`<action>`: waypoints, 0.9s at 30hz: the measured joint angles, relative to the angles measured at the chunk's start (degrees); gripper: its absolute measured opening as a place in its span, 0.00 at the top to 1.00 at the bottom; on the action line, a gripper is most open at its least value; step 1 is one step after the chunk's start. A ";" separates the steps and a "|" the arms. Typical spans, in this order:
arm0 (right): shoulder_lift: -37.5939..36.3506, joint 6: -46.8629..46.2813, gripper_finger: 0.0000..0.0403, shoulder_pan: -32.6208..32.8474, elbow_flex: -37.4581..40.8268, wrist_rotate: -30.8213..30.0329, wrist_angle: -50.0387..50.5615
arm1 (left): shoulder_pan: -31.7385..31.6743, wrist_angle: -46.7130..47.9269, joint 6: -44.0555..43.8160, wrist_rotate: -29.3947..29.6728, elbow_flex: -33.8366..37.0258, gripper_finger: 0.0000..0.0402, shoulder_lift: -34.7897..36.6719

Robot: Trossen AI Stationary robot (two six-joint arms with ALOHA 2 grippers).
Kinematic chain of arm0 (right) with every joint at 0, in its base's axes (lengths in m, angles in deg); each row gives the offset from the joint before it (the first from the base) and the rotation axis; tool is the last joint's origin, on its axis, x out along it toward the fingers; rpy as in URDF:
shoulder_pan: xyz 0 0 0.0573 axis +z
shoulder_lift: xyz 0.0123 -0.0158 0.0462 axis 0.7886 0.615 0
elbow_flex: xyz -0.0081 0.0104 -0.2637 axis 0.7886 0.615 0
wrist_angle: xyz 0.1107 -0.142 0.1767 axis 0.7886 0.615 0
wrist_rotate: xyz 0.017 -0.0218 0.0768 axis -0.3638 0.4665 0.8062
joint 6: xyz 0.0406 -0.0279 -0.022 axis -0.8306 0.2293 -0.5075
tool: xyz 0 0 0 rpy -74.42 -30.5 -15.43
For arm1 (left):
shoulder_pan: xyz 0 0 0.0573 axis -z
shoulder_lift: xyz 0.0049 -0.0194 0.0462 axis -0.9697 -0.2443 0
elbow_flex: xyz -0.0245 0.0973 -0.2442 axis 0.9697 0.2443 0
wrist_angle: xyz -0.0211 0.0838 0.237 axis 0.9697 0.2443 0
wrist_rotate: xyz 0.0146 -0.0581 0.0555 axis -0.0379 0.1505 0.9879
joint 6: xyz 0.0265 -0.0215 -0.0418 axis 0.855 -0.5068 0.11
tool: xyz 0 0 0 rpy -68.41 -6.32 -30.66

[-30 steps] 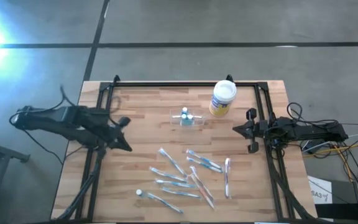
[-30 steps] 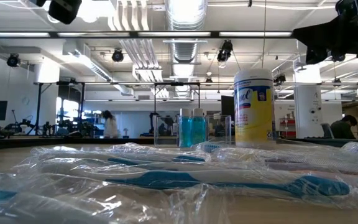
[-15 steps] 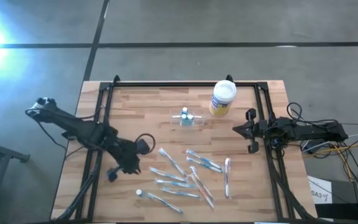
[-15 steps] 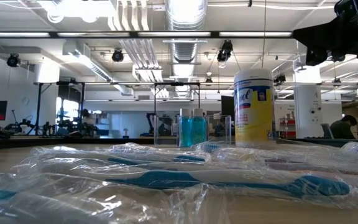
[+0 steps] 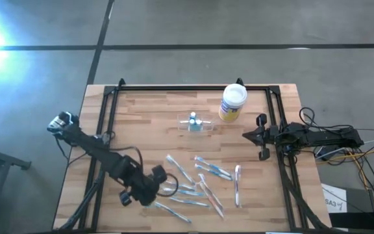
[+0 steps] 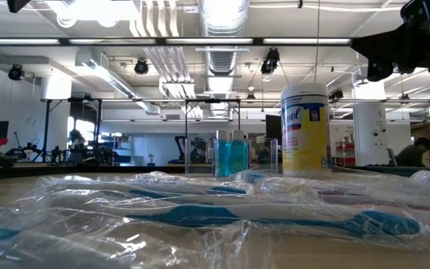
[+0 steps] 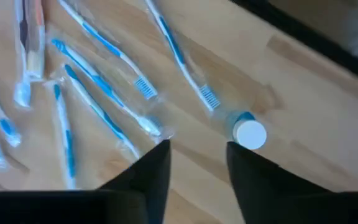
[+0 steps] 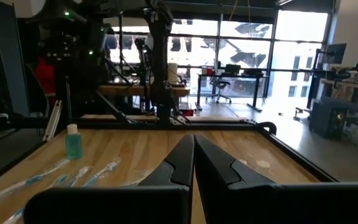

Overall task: Pick & Place toothbrushing station
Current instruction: Put the blue mouthwash into the transparent organizer

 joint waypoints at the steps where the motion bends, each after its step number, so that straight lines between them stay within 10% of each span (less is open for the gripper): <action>1: 0.00 0.00 0.98 0.00 0.01 0.00 0.00 | 0.60 1.24 0.92 1.49 -0.97 0.56 -0.90; 27: -0.02 0.49 0.98 0.00 0.27 0.00 -0.02 | 7.04 4.76 -1.27 3.17 -2.23 0.42 -4.28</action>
